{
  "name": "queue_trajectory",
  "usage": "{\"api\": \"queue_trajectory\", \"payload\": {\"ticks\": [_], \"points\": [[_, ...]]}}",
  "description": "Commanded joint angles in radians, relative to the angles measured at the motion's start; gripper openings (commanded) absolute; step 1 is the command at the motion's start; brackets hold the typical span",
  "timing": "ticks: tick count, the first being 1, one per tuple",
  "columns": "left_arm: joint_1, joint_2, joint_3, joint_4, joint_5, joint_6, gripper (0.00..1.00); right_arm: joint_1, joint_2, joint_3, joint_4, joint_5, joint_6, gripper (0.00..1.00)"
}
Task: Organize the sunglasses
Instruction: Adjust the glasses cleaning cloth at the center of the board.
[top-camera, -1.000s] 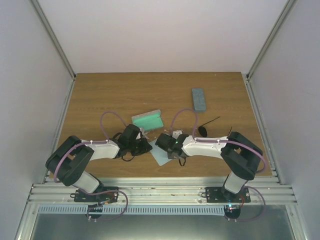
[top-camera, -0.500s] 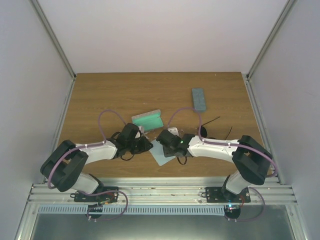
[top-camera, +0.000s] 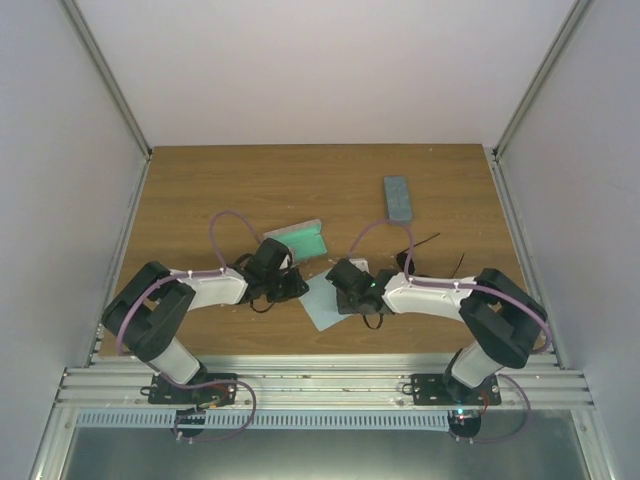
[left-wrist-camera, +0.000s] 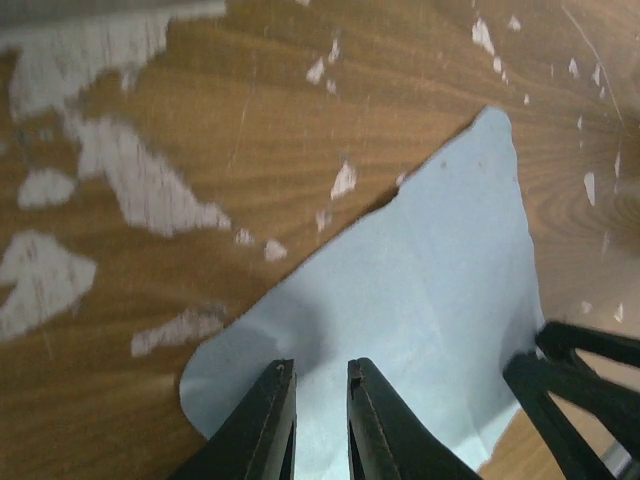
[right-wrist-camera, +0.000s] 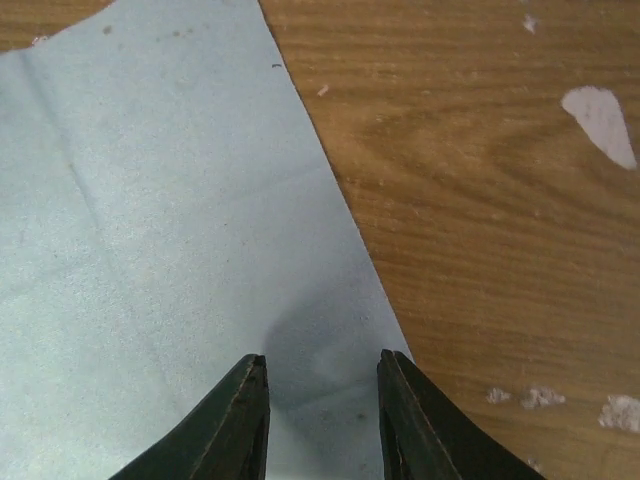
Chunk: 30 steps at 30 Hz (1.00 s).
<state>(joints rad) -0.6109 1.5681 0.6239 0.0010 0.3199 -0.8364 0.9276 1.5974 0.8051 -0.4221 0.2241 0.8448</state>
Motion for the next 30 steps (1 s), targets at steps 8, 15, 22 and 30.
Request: {"api": "queue_trajectory", "payload": {"ticks": [8, 15, 22, 30], "points": [[-0.006, 0.109, 0.162, -0.075, -0.038, 0.141, 0.18, 0.001, -0.087, -0.139, -0.024, -0.070, 0.139, 0.29], [-0.007, 0.074, 0.167, -0.044, 0.058, 0.176, 0.22, 0.015, -0.194, -0.167, -0.047, -0.190, 0.145, 0.31], [-0.040, -0.009, 0.105, -0.008, 0.160, 0.160, 0.27, 0.012, -0.301, -0.140, -0.065, -0.176, 0.146, 0.38], [-0.168, -0.066, -0.033, 0.074, 0.209, 0.050, 0.22, -0.056, -0.281, -0.070, -0.034, -0.049, 0.079, 0.44]]}}
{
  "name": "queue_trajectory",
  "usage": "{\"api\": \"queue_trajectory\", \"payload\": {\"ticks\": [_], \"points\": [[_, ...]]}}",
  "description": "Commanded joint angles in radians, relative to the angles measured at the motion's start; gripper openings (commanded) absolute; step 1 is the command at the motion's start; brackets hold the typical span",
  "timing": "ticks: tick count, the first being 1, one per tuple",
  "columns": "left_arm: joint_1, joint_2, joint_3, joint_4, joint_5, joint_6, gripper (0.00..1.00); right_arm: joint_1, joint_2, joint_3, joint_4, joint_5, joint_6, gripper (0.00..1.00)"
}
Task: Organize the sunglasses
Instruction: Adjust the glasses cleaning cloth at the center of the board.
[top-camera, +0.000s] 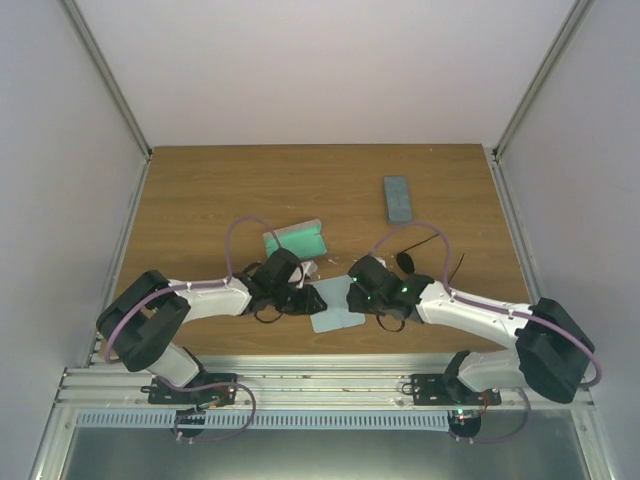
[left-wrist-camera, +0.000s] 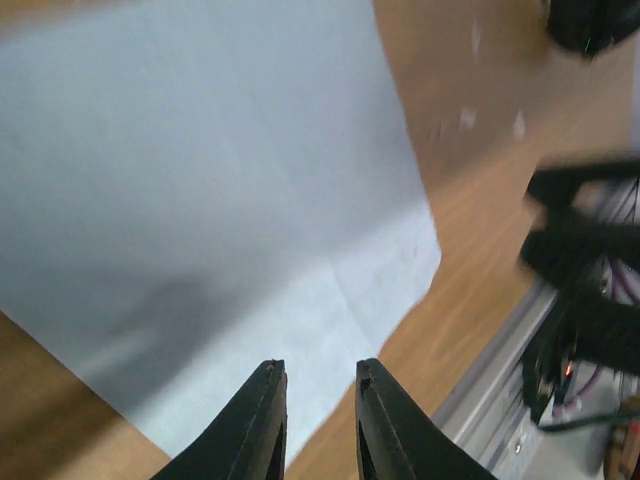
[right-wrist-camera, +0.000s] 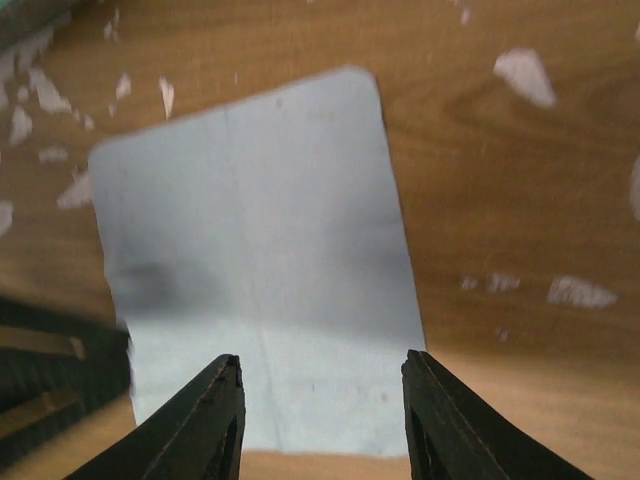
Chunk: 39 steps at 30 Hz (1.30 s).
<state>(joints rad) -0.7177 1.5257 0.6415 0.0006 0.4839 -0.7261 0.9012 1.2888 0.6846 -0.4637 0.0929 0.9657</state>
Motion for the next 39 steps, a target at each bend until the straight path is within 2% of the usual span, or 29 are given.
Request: {"api": "queue_trajectory", "payload": {"ticks": [1, 6, 15, 20, 23, 32, 39], "points": [[-0.083, -0.025, -0.060, 0.077, 0.043, -0.069, 0.22, -0.036, 0.036, 0.057, 0.017, 0.088, -0.051, 0.44], [-0.158, -0.027, -0.098, 0.026, -0.019, -0.115, 0.21, -0.058, 0.079, 0.067, 0.057, 0.084, -0.080, 0.44], [-0.166, -0.142, -0.160, -0.171, -0.191, -0.157, 0.20, -0.061, 0.119, 0.056, 0.067, 0.085, -0.105, 0.44], [-0.164, -0.266, -0.175, -0.172, -0.201, -0.149, 0.21, -0.061, 0.132, 0.074, 0.079, 0.089, -0.135, 0.45], [-0.159, -0.298, -0.167, -0.092, -0.165, -0.160, 0.22, -0.062, 0.144, 0.090, 0.090, 0.097, -0.145, 0.45], [-0.157, -0.091, -0.066, 0.073, -0.117, -0.166, 0.15, -0.073, 0.177, 0.092, 0.115, 0.102, -0.121, 0.45], [-0.158, -0.030, -0.089, -0.007, -0.171, -0.192, 0.14, -0.082, 0.161, 0.071, 0.111, 0.118, -0.128, 0.45]]}}
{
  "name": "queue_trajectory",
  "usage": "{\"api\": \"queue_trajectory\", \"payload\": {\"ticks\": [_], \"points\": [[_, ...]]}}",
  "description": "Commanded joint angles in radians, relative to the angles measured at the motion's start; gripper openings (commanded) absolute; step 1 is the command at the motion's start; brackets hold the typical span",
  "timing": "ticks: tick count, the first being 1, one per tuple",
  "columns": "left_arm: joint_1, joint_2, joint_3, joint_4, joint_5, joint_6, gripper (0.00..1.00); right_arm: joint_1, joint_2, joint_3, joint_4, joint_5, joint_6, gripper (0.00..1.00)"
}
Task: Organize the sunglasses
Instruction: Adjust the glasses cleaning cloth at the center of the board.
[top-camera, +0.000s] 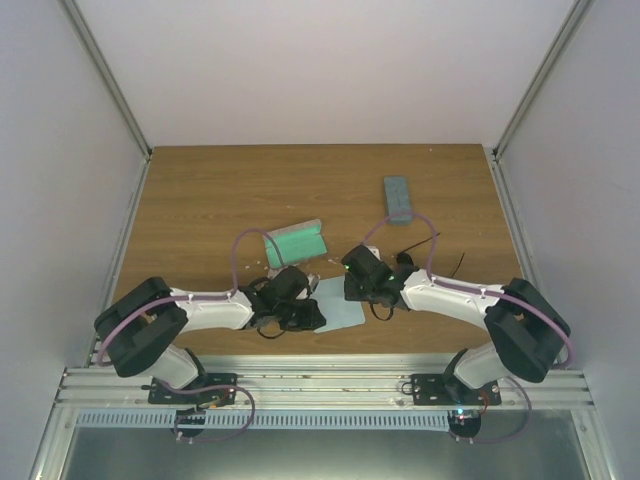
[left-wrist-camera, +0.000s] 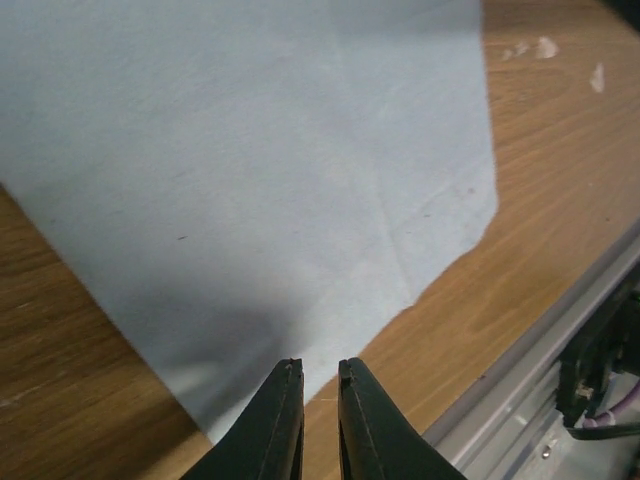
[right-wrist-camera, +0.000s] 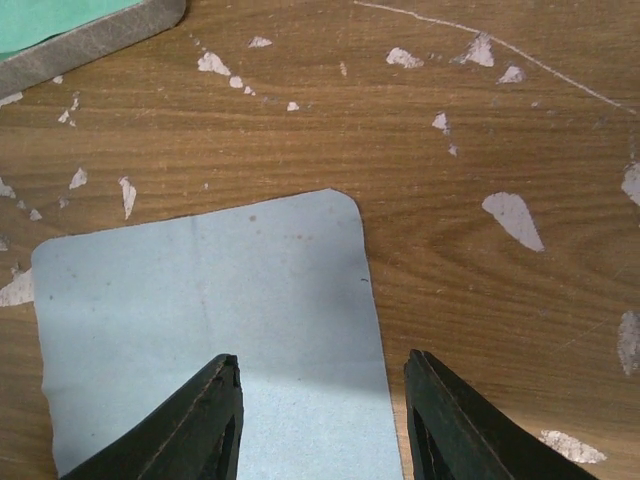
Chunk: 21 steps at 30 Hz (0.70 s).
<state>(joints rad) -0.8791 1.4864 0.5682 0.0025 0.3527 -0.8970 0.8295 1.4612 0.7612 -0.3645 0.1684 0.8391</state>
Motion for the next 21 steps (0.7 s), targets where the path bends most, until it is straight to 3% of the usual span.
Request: {"api": "queue_trajectory", "payload": {"ticks": [1, 8, 13, 17, 21], "points": [[0.003, 0.000, -0.028, -0.040, -0.061, -0.025, 0.14, -0.010, -0.014, -0.007, 0.009, 0.047, -0.003, 0.45], [0.005, -0.092, -0.090, -0.187, -0.116, -0.013, 0.14, -0.011, -0.027, 0.000, -0.021, 0.059, -0.037, 0.46], [0.017, -0.142, -0.073, -0.191, -0.080, 0.013, 0.18, -0.011, -0.015, 0.022, -0.011, 0.041, -0.111, 0.55], [0.051, -0.165, 0.017, -0.174, -0.058, 0.054, 0.32, -0.012, 0.039, 0.052, 0.001, 0.035, -0.153, 0.55], [0.116, -0.118, 0.126, -0.269, -0.120, 0.101, 0.47, -0.013, 0.113, 0.084, 0.008, 0.021, -0.166, 0.48]]}}
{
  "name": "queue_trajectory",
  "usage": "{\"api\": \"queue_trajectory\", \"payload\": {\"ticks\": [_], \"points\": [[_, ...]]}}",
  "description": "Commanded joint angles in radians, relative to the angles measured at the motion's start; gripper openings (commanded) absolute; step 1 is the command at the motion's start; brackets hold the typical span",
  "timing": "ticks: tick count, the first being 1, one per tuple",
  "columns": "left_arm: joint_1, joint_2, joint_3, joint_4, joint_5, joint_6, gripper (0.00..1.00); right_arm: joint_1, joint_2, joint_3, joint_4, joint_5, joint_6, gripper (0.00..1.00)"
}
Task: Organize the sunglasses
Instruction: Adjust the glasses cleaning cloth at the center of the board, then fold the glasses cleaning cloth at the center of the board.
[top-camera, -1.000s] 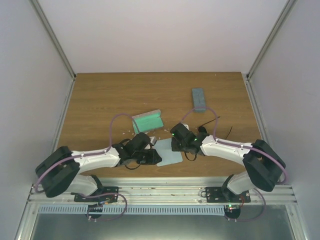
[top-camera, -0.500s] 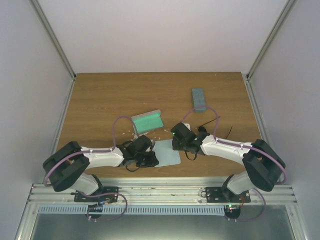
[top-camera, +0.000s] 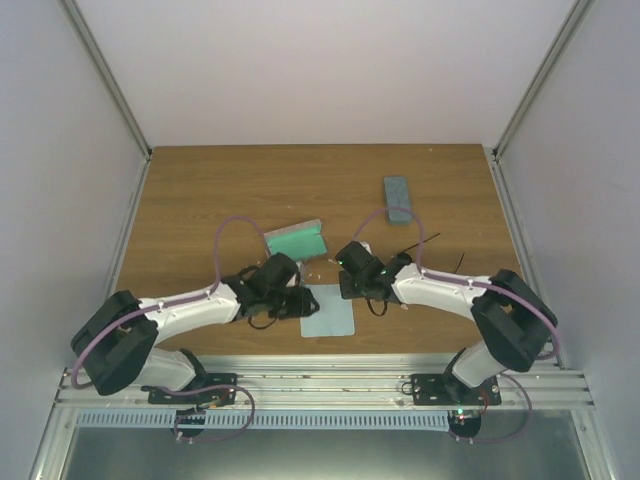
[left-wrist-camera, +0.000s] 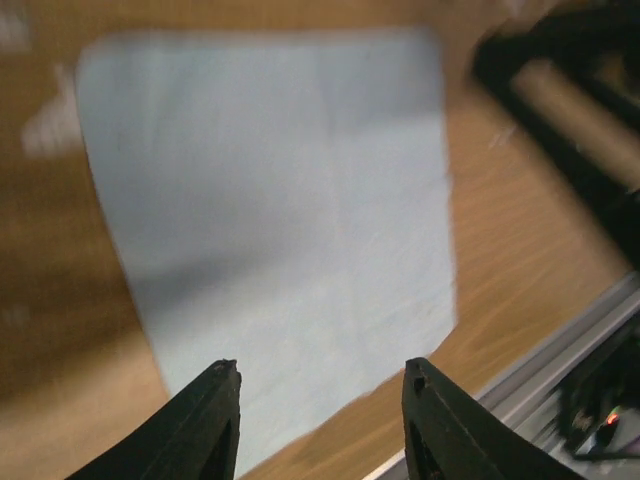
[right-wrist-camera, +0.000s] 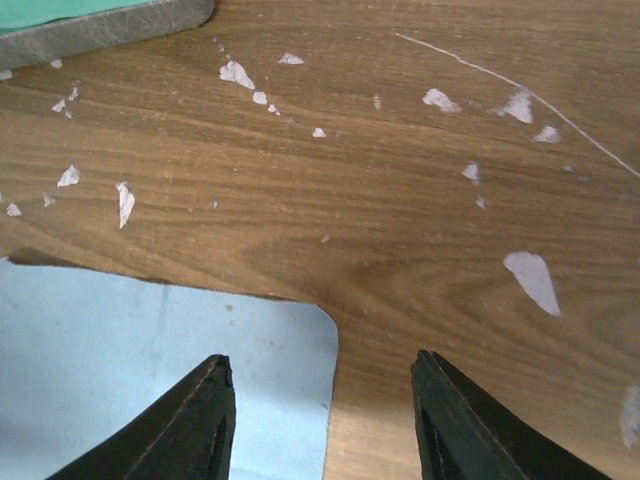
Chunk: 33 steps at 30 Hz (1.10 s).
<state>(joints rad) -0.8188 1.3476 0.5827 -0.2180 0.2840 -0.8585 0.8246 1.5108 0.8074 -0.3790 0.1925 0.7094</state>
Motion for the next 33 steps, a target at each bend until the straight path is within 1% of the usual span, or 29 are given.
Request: {"api": "queue_trajectory", "payload": {"ticks": [1, 6, 11, 14, 17, 22, 27, 31, 33], "points": [[0.068, 0.041, 0.133, -0.067, -0.067, 0.080, 0.48, -0.008, 0.079, 0.041, 0.028, -0.004, -0.042, 0.46], [0.151, 0.144, 0.185, -0.077, -0.078, 0.158, 0.48, -0.014, 0.147, 0.064, 0.034, 0.000, -0.059, 0.42], [0.200, 0.229, 0.220, -0.060, -0.072, 0.195, 0.40, -0.018, 0.178, 0.066, 0.038, -0.014, -0.065, 0.37], [0.208, 0.252, 0.227, -0.048, -0.063, 0.197, 0.39, -0.018, 0.189, 0.060, 0.039, -0.032, -0.068, 0.31], [0.210, 0.265, 0.224, -0.029, -0.022, 0.203, 0.38, -0.018, 0.188, 0.055, 0.036, -0.049, -0.075, 0.21], [0.212, 0.288, 0.220, 0.015, 0.050, 0.209, 0.36, -0.017, 0.178, 0.058, 0.029, -0.080, -0.097, 0.13], [0.213, 0.310, 0.238, 0.017, 0.066, 0.217, 0.32, -0.018, 0.182, 0.071, 0.019, -0.118, -0.113, 0.13], [0.213, 0.318, 0.246, 0.005, 0.045, 0.219, 0.30, -0.017, 0.188, 0.073, 0.011, -0.096, -0.110, 0.14], [0.213, 0.317, 0.247, 0.001, 0.030, 0.216, 0.30, -0.018, 0.195, 0.075, 0.007, -0.085, -0.113, 0.12]]}}
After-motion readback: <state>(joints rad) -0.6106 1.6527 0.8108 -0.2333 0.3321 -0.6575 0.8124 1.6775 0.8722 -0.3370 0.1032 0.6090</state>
